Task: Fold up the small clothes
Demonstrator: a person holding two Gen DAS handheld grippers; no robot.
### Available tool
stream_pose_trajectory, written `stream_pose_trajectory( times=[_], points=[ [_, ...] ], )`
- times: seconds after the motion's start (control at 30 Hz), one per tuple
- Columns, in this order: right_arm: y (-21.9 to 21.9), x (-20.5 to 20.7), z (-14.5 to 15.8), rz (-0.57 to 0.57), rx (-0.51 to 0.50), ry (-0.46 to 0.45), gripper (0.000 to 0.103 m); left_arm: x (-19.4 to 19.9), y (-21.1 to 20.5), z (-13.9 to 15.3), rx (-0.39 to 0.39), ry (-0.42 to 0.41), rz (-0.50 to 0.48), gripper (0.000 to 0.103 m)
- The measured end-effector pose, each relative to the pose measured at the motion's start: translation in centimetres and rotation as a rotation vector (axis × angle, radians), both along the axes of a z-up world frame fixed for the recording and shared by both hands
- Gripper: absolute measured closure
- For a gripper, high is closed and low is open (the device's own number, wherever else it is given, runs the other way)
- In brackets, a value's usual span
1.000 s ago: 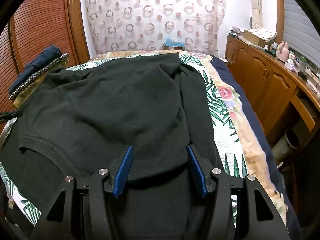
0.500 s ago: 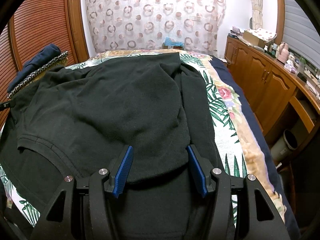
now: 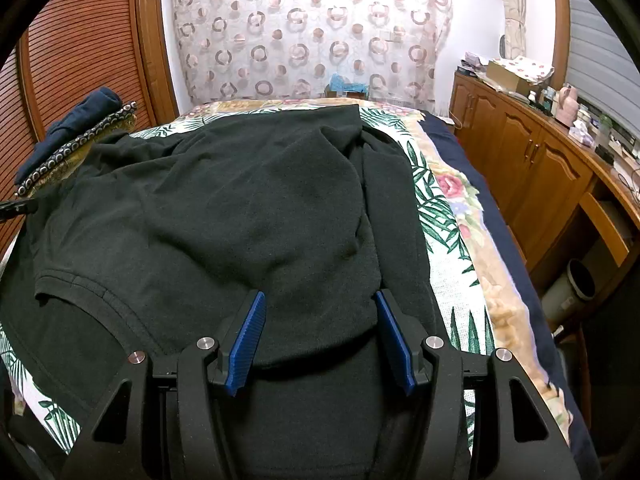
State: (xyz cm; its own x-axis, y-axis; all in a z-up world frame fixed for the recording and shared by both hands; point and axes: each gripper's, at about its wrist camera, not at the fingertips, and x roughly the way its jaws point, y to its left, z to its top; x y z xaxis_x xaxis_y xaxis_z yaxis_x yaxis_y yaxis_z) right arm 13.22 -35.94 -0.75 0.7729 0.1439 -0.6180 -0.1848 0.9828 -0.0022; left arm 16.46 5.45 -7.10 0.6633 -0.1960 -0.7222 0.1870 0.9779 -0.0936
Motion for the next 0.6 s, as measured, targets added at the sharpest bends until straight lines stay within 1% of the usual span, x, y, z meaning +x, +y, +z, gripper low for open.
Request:
stream_pose_trajectory(
  times=[0.1,0.17,0.23,0.4,0.53,0.6],
  points=[
    [0.0,0.0,0.0,0.0,-0.001,0.0,0.044,0.0,0.5,0.2,-0.027,0.001,-0.001,0.086],
    [0.0,0.0,0.0,0.0,0.0,0.0,0.044,-0.1,0.5,0.3,-0.059,0.0,-0.02,0.086],
    [0.0,0.0,0.0,0.0,0.0,0.0,0.043,-0.2,0.4,0.5,-0.072,-0.006,-0.034,0.086],
    [0.0,0.0,0.0,0.001,0.0,-0.001,0.044,0.2,-0.2,-0.2,-0.057,0.019,-0.051,0.086],
    [0.0,0.0,0.0,0.001,0.0,-0.001,0.044,-0.3,-1.2,0.6,-0.033,-0.029,-0.086,0.086],
    [0.0,0.0,0.0,0.001,0.0,-0.001,0.044,-0.2,-1.6,0.9,-0.024,-0.03,-0.098,0.08]
  ],
)
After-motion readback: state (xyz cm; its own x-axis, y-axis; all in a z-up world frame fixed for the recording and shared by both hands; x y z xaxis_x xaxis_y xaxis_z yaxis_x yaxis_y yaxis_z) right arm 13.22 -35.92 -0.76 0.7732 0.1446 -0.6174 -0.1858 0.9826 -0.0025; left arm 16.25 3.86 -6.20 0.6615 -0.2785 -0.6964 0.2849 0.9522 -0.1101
